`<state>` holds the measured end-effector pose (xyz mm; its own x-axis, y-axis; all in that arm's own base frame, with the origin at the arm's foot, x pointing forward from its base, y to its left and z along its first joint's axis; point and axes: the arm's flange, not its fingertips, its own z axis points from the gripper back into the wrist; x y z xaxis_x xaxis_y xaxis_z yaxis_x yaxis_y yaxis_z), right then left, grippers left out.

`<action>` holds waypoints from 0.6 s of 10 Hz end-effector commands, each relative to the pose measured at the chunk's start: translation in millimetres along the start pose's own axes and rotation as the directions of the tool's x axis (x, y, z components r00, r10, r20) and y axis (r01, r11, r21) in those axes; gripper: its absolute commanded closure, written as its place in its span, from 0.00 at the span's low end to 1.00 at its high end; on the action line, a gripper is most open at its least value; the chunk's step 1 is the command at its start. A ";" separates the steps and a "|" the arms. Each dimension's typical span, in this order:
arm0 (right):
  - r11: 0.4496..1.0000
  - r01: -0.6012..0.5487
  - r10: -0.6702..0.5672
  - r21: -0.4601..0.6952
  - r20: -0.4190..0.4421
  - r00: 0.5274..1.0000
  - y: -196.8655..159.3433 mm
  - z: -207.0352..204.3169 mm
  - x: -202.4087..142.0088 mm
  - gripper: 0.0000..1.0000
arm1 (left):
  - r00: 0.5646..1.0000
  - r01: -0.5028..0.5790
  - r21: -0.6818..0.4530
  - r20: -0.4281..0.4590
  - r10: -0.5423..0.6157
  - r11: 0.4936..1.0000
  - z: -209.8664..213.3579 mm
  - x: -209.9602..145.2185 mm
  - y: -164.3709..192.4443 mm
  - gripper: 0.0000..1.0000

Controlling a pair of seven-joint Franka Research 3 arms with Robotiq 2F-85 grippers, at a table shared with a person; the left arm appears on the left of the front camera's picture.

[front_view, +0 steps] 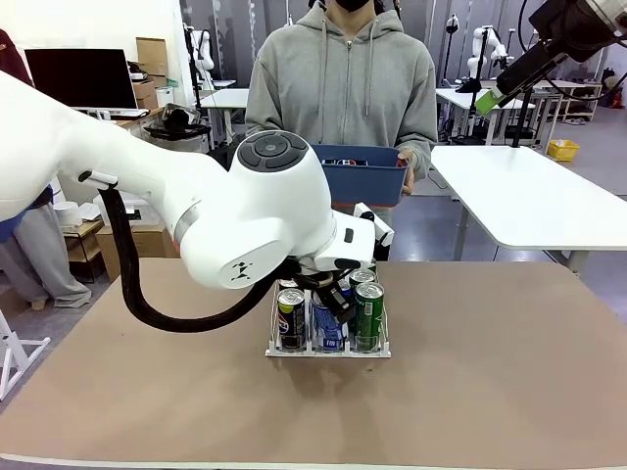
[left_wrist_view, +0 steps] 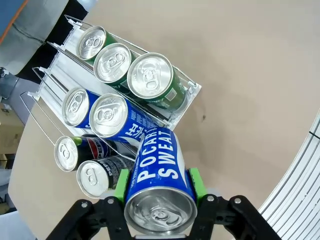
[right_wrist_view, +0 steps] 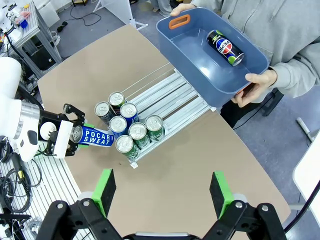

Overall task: Fill the beverage cans into the dispenser.
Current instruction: Place the picked Ionic drink in the line of the Automatic Can Dispenser with the same cans.

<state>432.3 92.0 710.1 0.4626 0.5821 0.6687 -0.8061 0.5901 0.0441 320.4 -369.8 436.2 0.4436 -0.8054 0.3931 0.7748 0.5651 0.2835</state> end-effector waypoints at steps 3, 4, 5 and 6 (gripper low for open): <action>1.000 0.001 -0.001 0.009 0.004 1.000 -0.1 -0.2 -0.5 0.00 | 1.000 -0.013 0.045 0.001 0.013 0.999 -5.6 14.6 11.2 0.43; 1.000 0.001 -0.001 0.009 0.004 1.000 -0.1 -0.2 -0.5 0.00 | 1.000 -0.019 0.051 -0.002 0.019 0.999 -9.5 15.9 15.6 0.43; 1.000 0.001 -0.001 0.009 0.004 1.000 -0.1 -0.2 -0.5 0.00 | 0.999 -0.031 0.068 -0.012 0.031 0.997 -14.9 17.1 19.7 0.43; 1.000 0.001 -0.001 0.009 0.004 1.000 -0.1 -0.2 -0.5 0.00 | 0.999 -0.040 0.076 -0.015 0.041 0.996 -20.8 19.3 24.5 0.43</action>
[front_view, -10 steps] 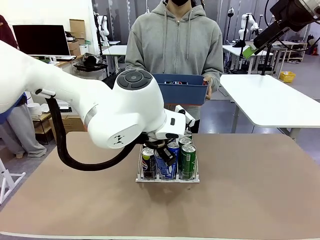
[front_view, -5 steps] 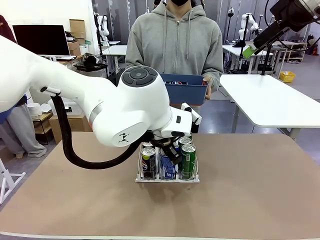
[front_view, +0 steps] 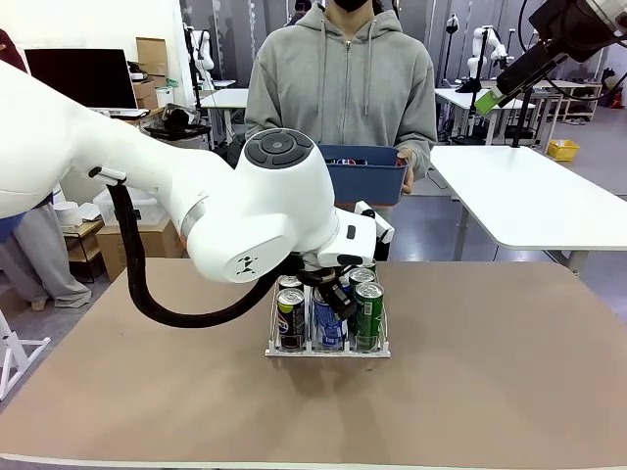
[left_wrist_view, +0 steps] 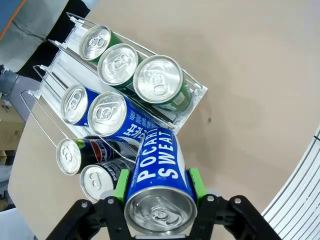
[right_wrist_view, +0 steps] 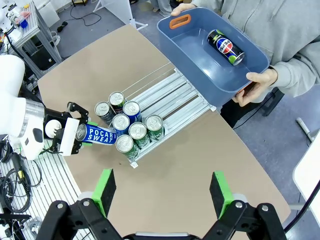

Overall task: Fill the beverage cans into the dispenser.
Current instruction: Place the picked Ionic drink in the line of the Automatic Can Dispenser with the same cans.

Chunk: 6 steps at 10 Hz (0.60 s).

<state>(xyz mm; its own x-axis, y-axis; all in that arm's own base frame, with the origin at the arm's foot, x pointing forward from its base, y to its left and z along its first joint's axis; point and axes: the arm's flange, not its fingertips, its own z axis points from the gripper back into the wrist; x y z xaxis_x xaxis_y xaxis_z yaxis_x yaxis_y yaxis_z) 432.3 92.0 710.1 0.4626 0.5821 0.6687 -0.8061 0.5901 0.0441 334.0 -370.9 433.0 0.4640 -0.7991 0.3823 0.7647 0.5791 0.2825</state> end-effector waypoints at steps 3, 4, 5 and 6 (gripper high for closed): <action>1.000 0.001 -0.001 0.009 0.004 1.000 -0.1 -0.2 -0.5 0.00 | 0.999 -0.034 0.075 0.002 0.034 0.997 -20.4 23.5 22.2 0.43; 1.000 0.001 -0.001 0.009 0.004 1.000 -0.1 -0.2 -0.5 0.00 | 0.999 -0.037 0.073 0.001 0.037 0.997 -23.5 25.9 25.2 0.43; 1.000 0.001 -0.001 0.009 0.004 1.000 -0.1 -0.2 -0.5 0.00 | 0.999 -0.043 0.065 -0.008 0.044 0.997 -28.8 28.5 28.0 0.43; 1.000 0.001 -0.001 0.009 0.004 1.000 -0.1 -0.2 -0.5 0.00 | 0.999 -0.045 0.056 -0.018 0.047 0.997 -34.4 30.3 29.1 0.43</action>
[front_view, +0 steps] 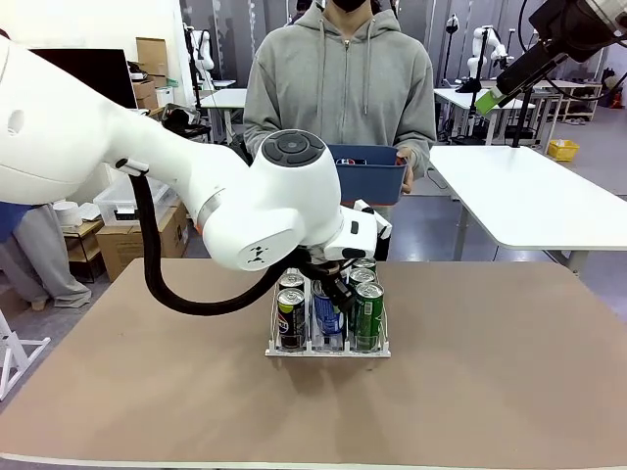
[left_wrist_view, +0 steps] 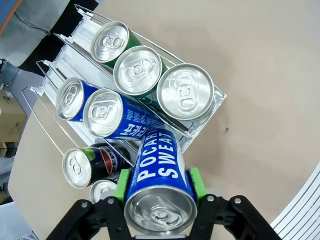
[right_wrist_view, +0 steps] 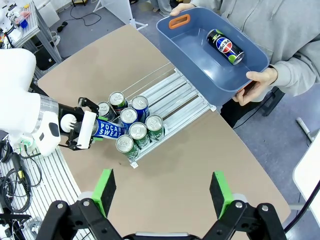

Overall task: Fill the beverage cans into the dispenser.
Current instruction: Place the picked Ionic drink in the line of the Automatic Can Dispenser with the same cans.

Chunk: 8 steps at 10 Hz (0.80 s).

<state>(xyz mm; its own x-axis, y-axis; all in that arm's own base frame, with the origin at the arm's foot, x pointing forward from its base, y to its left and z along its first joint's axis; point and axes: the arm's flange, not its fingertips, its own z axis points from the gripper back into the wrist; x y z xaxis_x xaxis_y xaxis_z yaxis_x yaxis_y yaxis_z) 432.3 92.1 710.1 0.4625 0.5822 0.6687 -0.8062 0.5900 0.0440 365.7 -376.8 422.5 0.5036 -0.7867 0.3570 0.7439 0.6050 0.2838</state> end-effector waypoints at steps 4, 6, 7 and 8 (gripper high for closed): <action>1.000 0.001 -0.001 0.009 0.004 1.000 -0.1 -0.2 -0.5 0.00 | 0.998 -0.027 -0.011 -0.063 0.026 1.000 -30.8 23.5 17.1 0.43; 1.000 0.001 -0.001 0.009 0.004 1.000 -0.1 -0.2 -0.5 0.00 | 0.994 -0.034 -0.022 -0.102 0.032 0.999 -36.0 23.5 17.7 0.43; 1.000 0.001 -0.001 0.009 0.004 1.000 -0.1 -0.2 -0.5 0.00 | 0.993 -0.029 -0.027 -0.116 0.026 0.999 -38.0 22.6 18.4 0.43; 1.000 0.001 -0.001 0.009 0.004 1.000 -0.1 -0.2 -0.5 0.00 | 0.992 -0.026 -0.033 -0.122 0.022 0.999 -39.2 22.3 17.6 0.43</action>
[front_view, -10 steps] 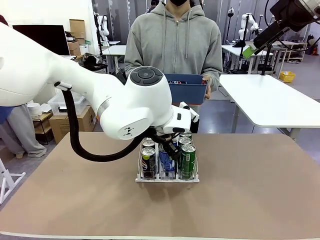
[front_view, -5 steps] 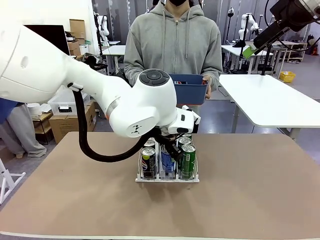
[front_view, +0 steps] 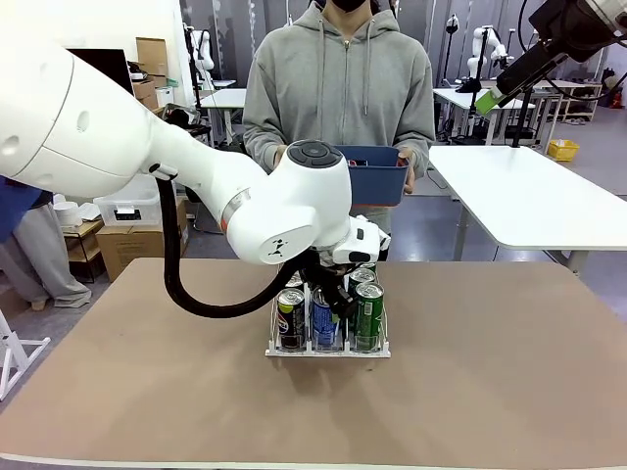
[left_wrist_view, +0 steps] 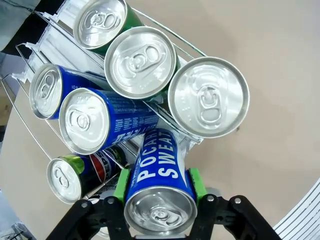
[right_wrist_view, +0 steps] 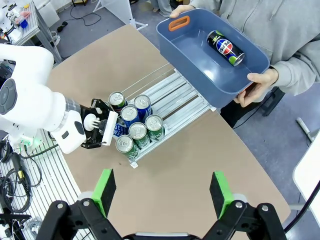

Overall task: Fill the beverage cans into the dispenser.
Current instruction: Place the picked Ionic drink in the line of the Automatic Can Dispenser with the same cans.

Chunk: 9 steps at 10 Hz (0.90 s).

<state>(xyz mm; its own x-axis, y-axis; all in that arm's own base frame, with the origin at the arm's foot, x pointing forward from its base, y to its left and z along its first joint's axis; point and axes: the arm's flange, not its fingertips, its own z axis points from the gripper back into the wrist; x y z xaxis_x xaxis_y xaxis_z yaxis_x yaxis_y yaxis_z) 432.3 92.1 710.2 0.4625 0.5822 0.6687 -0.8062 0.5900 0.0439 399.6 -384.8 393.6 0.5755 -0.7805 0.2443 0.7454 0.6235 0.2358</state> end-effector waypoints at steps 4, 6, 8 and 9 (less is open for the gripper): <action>1.000 0.001 -0.001 0.010 0.004 1.000 -0.2 -0.2 -0.6 0.00 | 1.000 0.008 -0.042 0.000 -0.008 0.999 -0.9 7.8 5.3 0.21; 1.000 0.001 -0.001 0.010 0.004 1.000 -0.2 -0.2 -0.6 0.00 | 1.000 0.001 -0.040 0.020 -0.001 0.999 5.1 4.4 7.1 0.01; 1.000 0.001 -0.001 0.010 0.004 1.000 -0.2 -0.2 -0.6 0.00 | 0.999 -0.006 -0.030 0.050 0.008 1.000 15.1 1.5 8.2 0.00; 1.000 0.001 -0.001 0.010 0.004 1.000 -0.2 -0.2 -0.6 0.00 | 0.997 -0.019 -0.005 0.068 0.019 1.000 21.8 -0.5 5.6 0.00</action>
<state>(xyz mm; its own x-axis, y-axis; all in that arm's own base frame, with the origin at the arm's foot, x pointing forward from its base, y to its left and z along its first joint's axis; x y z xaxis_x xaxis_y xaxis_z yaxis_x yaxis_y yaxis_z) 432.3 92.1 710.2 0.4624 0.5822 0.6687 -0.8062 0.5900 0.0439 404.4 -386.7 411.4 0.5729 -0.7675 0.2877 0.7405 0.6351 0.2198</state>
